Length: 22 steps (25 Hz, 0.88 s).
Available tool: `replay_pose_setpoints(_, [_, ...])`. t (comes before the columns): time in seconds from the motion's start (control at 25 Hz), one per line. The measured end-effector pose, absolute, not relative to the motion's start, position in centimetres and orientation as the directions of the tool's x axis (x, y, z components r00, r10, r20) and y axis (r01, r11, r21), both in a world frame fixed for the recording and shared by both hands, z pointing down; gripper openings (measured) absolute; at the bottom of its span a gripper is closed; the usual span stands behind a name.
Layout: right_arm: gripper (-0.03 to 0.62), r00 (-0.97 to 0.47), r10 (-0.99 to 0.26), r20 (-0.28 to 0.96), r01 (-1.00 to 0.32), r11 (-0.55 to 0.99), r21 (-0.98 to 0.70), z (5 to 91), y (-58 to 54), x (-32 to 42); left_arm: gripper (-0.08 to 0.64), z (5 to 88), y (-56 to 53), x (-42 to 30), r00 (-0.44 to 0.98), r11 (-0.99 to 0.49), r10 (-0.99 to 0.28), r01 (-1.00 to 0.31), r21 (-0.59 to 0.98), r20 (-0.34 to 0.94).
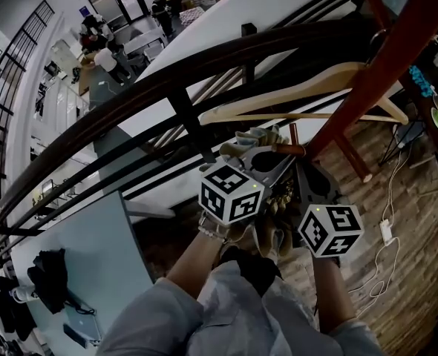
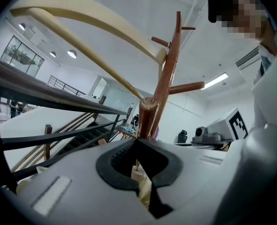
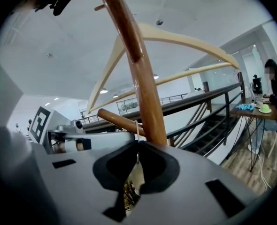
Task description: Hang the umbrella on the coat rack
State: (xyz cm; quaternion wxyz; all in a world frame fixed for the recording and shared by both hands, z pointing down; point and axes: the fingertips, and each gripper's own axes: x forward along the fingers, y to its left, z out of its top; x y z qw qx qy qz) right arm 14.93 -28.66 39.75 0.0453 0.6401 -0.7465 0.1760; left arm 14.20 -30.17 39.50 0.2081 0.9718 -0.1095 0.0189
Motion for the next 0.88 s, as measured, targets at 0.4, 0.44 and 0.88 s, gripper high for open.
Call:
replay_pose_setpoints(0.4, [0.005, -0.247, -0.935, 0.256, -0.948, 0.178, -0.264, 39.8, -28.7, 14.3, 0.005, 39.4, -30.3, 13.5, 0.967, -0.885, -0.243, -0.253, 0.391, 0.076])
replay_pose_setpoints(0.44, [0.005, -0.251, -0.934, 0.254, -0.947, 0.182, -0.266, 39.8, -28.7, 14.3, 0.005, 39.4, -30.3, 13.5, 0.967, -0.884, -0.245, -0.253, 0.392, 0.073])
replay_pose_setpoints(0.88, [0.057, -0.288, -0.926, 0.244, -0.939, 0.225, -0.259, 39.5, -28.2, 14.8, 0.005, 39.1, -29.9, 12.0, 0.948, -0.868, -0.309, -0.313, 0.386, 0.074])
